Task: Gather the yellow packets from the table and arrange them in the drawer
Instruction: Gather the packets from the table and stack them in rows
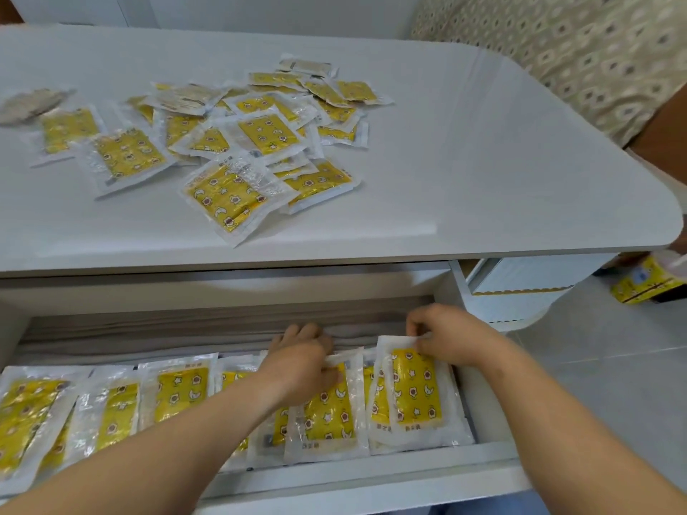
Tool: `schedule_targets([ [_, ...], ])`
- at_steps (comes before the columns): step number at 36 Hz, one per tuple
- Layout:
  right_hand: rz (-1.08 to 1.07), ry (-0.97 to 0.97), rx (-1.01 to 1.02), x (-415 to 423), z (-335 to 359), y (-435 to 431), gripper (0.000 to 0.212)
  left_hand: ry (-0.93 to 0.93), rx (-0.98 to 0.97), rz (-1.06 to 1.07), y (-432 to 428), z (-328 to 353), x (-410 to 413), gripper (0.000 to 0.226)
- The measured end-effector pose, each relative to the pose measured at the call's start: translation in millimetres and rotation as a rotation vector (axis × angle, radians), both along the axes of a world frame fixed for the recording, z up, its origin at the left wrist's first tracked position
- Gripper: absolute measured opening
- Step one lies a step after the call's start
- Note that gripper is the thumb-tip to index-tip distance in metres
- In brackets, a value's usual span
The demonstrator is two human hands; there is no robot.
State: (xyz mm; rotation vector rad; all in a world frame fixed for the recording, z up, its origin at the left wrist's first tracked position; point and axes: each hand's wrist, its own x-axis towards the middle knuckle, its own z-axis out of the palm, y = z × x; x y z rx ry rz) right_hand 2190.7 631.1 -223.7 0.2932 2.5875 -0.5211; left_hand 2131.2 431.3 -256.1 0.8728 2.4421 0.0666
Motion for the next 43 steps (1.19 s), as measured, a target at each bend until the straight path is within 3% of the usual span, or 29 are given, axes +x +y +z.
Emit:
schedule_targets([
  [12, -0.275, 0.224, -0.337, -8, 8, -7, 0.035, -0.143, 0.071, 0.072, 1, 4, -4, 0.042],
  [16, -0.408, 0.237, -0.470, -10, 6, -11, 0.034, -0.176, 0.048, -0.030, -6, 8, -9, 0.052],
  [18, -0.477, 0.235, -0.547, -13, 5, -17, 0.033, -0.231, 0.201, 0.073, -11, 15, -15, 0.045],
  [21, -0.496, 0.250, -0.639, -23, 6, -29, 0.032, -0.379, 0.584, 0.478, -21, 38, -27, 0.055],
  [23, -0.473, 0.256, -0.648, -31, 5, -42, 0.032, -0.504, 0.751, 0.603, -31, 46, -31, 0.054],
  [28, -0.357, 0.233, -0.572, -50, -6, -87, 0.032, -0.688, 0.805, 0.615, -65, 47, -27, 0.026],
  [32, -0.322, 0.159, -0.633, -51, -12, -118, 0.025, -0.617, 0.703, 0.585, -82, 43, -26, 0.049],
  [36, -0.191, 0.105, -0.592, -46, -15, -126, 0.032, -0.401, 0.432, 0.425, -87, 34, -31, 0.066],
  [38, -0.137, 0.080, -0.530, -41, -16, -119, 0.033, -0.323, 0.280, 0.300, -91, 33, -32, 0.063],
  [40, -0.036, 0.061, -0.365, -36, -18, -105, 0.038, -0.300, 0.194, 0.249, -94, 32, -34, 0.053],
  [43, 0.115, -0.064, 0.009, -29, -15, -87, 0.062, -0.203, -0.012, 0.174, -94, 29, -35, 0.050],
])
